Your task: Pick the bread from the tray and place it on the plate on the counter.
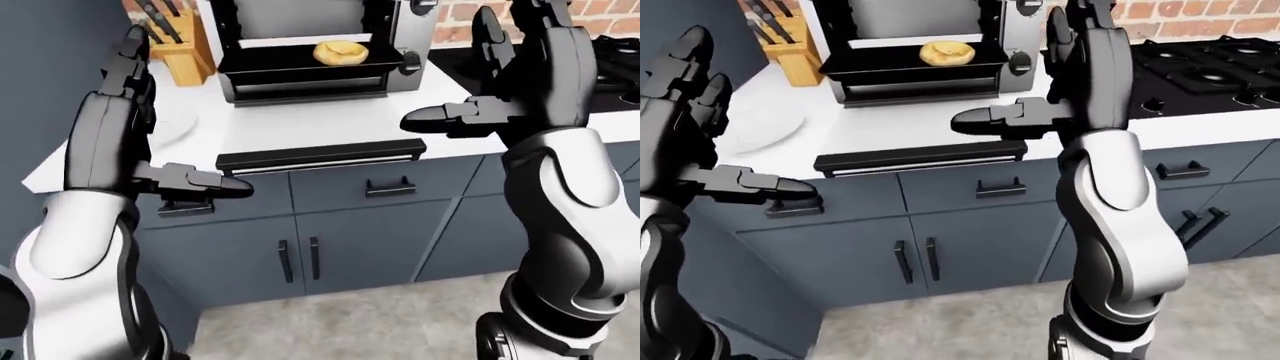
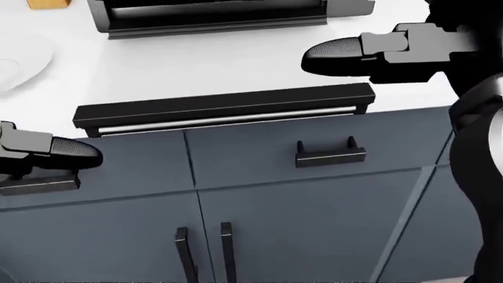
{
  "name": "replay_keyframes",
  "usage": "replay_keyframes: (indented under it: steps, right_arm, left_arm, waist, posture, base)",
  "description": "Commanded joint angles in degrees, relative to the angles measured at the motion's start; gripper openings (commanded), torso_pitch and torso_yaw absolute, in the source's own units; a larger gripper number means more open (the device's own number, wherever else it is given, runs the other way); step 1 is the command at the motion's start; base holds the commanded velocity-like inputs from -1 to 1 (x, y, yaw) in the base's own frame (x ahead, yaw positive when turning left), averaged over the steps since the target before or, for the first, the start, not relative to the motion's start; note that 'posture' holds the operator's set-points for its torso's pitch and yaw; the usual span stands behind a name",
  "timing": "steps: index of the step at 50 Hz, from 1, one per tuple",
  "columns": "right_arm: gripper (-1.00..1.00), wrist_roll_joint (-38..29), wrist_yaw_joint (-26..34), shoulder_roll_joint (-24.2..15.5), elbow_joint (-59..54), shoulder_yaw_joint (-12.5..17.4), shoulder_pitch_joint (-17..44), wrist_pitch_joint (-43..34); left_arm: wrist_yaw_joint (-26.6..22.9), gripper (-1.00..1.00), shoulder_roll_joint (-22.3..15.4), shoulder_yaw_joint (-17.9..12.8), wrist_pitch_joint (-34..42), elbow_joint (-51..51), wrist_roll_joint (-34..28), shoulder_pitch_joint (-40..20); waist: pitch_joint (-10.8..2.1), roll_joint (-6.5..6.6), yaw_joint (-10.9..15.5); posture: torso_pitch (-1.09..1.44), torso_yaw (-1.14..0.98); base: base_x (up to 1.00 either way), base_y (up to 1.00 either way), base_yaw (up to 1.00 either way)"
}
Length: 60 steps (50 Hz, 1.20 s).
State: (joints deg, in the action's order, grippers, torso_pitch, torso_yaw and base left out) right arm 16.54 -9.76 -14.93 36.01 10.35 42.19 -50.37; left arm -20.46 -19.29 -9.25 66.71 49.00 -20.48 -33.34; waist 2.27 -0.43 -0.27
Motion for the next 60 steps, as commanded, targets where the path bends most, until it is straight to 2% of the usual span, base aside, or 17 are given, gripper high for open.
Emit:
replay_keyframes:
  steps: [1, 5, 6, 15, 19, 25, 29, 31, 32, 34, 35, 38, 45, 49, 51, 54, 60]
  right_arm:
    - [1.0, 0.6, -0.09, -0.12, 1.12, -0.15, 1.53, 1.16]
    - [1.0, 1.09, -0.31, -0.4, 1.06, -0.13, 2.21, 1.23]
    - [1.0, 0.99, -0.36, -0.36, 0.93, -0.4, 2.23, 1.47]
    - [1.0, 1.01, 0.11, -0.37, 1.58, -0.34, 2.02, 1.66]
    - [1.0, 1.05, 0.04, -0.25, 1.57, -0.47, 1.79, 2.05]
    - [1.0, 1.72, -0.12, -0.21, 1.54, -0.21, 1.84, 2.31]
    - [1.0, 2.25, -0.34, -0.44, 1.95, 0.04, 1.77, 2.05]
    - [1.0, 2.5, -0.43, -0.62, 2.0, 0.2, 1.86, 2.04]
    - [1.0, 2.56, -0.51, -0.64, 1.99, 0.18, 1.85, 2.06]
    - [1.0, 2.51, -0.59, -0.63, 1.74, 0.04, 1.71, 2.44]
    - [1.0, 3.02, -0.92, -0.38, 1.81, 0.36, 1.89, 2.21]
    - [1.0, 3.51, -1.29, -0.76, 1.89, 0.46, 1.81, 2.3]
    - [1.0, 3.64, -1.59, -0.65, 1.45, 0.06, 1.37, 3.05]
    - [1.0, 4.16, -2.74, -0.62, 1.37, 0.83, 1.69, 2.95]
    - [1.0, 4.5, -3.16, -0.83, 1.0, 0.95, 1.84, 3.19]
    - [1.0, 4.86, -3.6, -1.36, 1.14, 0.95, 2.18, 3.03]
    - [1.0, 5.4, -4.24, -2.3, 0.94, 1.12, 3.81, 2.29]
  left_arm:
    - [0.36, 1.0, -0.78, -0.78, -1.41, 0.79, -1.02, -1.35]
    - [-0.06, 1.0, -0.83, -0.67, -1.19, 0.95, -1.47, -1.3]
    - [-0.1, 1.0, -0.77, -0.49, -1.36, 0.72, -1.59, -1.31]
    - [-1.05, 1.0, -0.82, -0.28, -1.13, 0.99, -2.68, -1.35]
    - [-1.35, 1.0, -0.73, -0.01, -1.12, 0.95, -3.16, -1.47]
    - [-1.79, 1.0, -0.52, 0.33, -1.3, 0.74, -4.04, -1.54]
    - [-2.15, 1.0, -0.34, 0.55, -1.38, 0.6, -4.49, -1.71]
    - [-2.2, 1.0, -0.16, 0.59, -1.64, 0.44, -4.72, -1.63]
    - [-2.22, 1.0, -0.11, 0.58, -1.73, 0.4, -4.82, -1.62]
    - [-2.39, 1.0, -0.04, 0.66, -1.78, 0.32, -4.96, -1.67]
    - [-2.56, 1.0, -0.09, 0.61, -1.71, 0.38, -5.12, -1.72]
    - [-2.77, 1.0, 0.1, 0.57, -1.66, 0.78, -5.47, -1.36]
    - [-2.97, 1.0, 0.42, 0.7, -2.46, 0.01, -5.97, -1.34]
    - [-3.32, 1.0, 0.4, 0.84, -2.37, -0.02, -6.4, -1.56]
    - [-3.68, 1.0, 0.13, 0.67, -1.96, 0.15, -6.6, -1.92]
    - [-3.79, 1.0, 0.25, 0.66, -2.2, -0.02, -6.65, -1.91]
    - [-4.18, 1.0, 0.05, 0.2, -2.02, 0.35, -6.68, -1.78]
  waist:
    - [-0.98, -0.12, 0.21]
    - [-1.82, 4.03, -0.04]
    - [-2.62, 4.12, -0.52]
    - [-0.8, 0.89, -0.27]
    - [-0.57, -2.37, -0.19]
    - [-1.45, -2.39, -0.55]
    - [-0.03, 1.05, -1.38]
    - [-1.12, 5.39, -1.63]
    - [-2.07, 6.42, -1.65]
    - [-0.09, 5.19, -1.4]
    - [-0.19, 3.99, -0.8]
    - [-0.3, 4.49, -0.89]
    - [-0.17, 2.6, 0.19]
    - [0.0, 0.58, 0.42]
    - [-0.15, -1.56, 0.59]
    - [-0.67, -0.45, 0.59]
    - [0.9, -2.21, 0.67]
  posture:
    - [0.0, 0.0]
    - [0.0, 0.0]
    - [0.0, 0.0]
    - [0.0, 0.0]
    - [0.0, 0.0]
    - [0.0, 0.0]
    - [0.0, 0.0]
    - [0.0, 0.0]
    - [0.0, 0.0]
    - [0.0, 0.0]
    - [0.0, 0.0]
    - [0.0, 0.0]
    - [0.0, 0.0]
    - [0.0, 0.0]
    - [0.0, 0.0]
    - [0.0, 0.0]
    - [0.0, 0.0]
  base:
    - [0.0, 0.23, 0.0]
    - [0.0, 0.4, 0.0]
    - [0.0, 0.46, 0.0]
    - [0.0, 0.46, 0.0]
    - [0.11, 0.46, 0.0]
    - [0.21, 0.45, 0.0]
    - [0.28, 0.43, 0.0]
    - [0.28, 0.43, 0.0]
    - [0.28, 0.42, 0.0]
    - [0.29, 0.41, 0.0]
    - [0.3, 0.09, 0.0]
    - [0.3, 0.0, 0.0]
    - [0.28, 0.0, 0.0]
    - [0.01, 0.0, 0.0]
    - [0.0, 0.0, 0.0]
    - [0.0, 0.0, 0.0]
    - [0.0, 0.0, 0.0]
